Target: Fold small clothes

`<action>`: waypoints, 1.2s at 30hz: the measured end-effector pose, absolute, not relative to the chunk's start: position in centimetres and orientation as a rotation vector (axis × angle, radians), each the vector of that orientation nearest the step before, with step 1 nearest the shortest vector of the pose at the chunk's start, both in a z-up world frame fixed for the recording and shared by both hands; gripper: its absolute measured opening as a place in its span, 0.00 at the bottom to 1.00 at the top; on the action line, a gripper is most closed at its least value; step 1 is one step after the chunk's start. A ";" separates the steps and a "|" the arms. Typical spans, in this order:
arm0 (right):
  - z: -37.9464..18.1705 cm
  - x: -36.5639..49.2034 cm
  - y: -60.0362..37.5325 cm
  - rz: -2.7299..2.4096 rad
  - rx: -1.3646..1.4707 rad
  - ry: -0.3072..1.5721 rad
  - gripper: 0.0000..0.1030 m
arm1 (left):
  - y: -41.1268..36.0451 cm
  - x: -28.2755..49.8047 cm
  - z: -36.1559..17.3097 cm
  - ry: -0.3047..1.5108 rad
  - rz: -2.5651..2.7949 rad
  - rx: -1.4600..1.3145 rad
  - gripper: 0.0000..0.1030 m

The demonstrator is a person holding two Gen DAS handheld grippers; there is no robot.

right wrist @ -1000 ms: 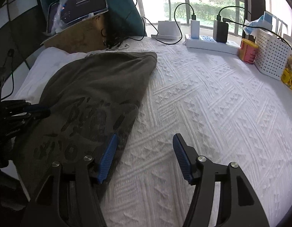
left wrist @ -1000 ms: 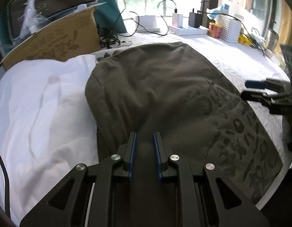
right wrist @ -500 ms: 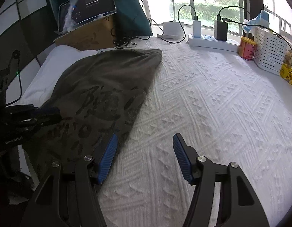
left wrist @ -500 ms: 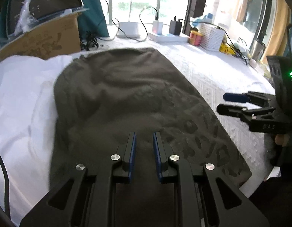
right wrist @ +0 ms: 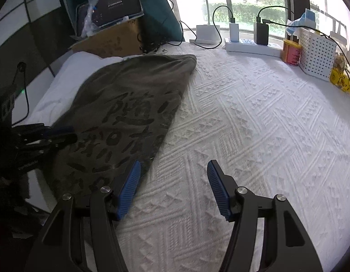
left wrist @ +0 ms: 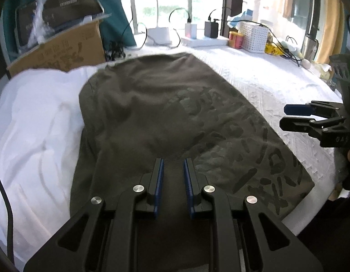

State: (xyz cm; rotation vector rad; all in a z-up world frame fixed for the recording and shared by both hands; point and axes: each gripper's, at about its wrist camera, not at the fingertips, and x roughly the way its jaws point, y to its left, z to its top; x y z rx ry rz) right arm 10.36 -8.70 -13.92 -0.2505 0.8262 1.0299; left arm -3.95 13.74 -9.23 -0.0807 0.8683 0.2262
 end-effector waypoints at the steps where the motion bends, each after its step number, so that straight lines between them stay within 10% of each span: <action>1: -13.8 10.2 -9.0 1.027 -0.245 0.823 0.60 | 13.4 -4.1 -9.1 0.850 0.229 -0.082 0.19; 4: -13.2 9.9 -9.7 1.014 -0.237 0.809 0.60 | 12.5 -4.3 -8.5 0.800 0.226 -0.077 0.42; 6: -12.9 9.8 -10.2 1.004 -0.233 0.802 0.60 | 11.8 -4.4 -7.9 0.744 0.261 -0.057 0.78; 13: -12.7 10.0 -12.7 0.958 -0.193 0.794 0.60 | 9.8 -3.8 -6.3 0.636 0.254 -0.082 0.79; 17: -12.2 10.5 -14.2 0.926 -0.166 0.779 0.85 | 8.7 -3.9 -6.0 0.566 0.261 -0.126 0.79; 36: -10.8 13.0 -21.6 0.732 -0.113 0.716 0.87 | 3.7 -1.2 -6.1 0.607 0.080 -0.223 0.79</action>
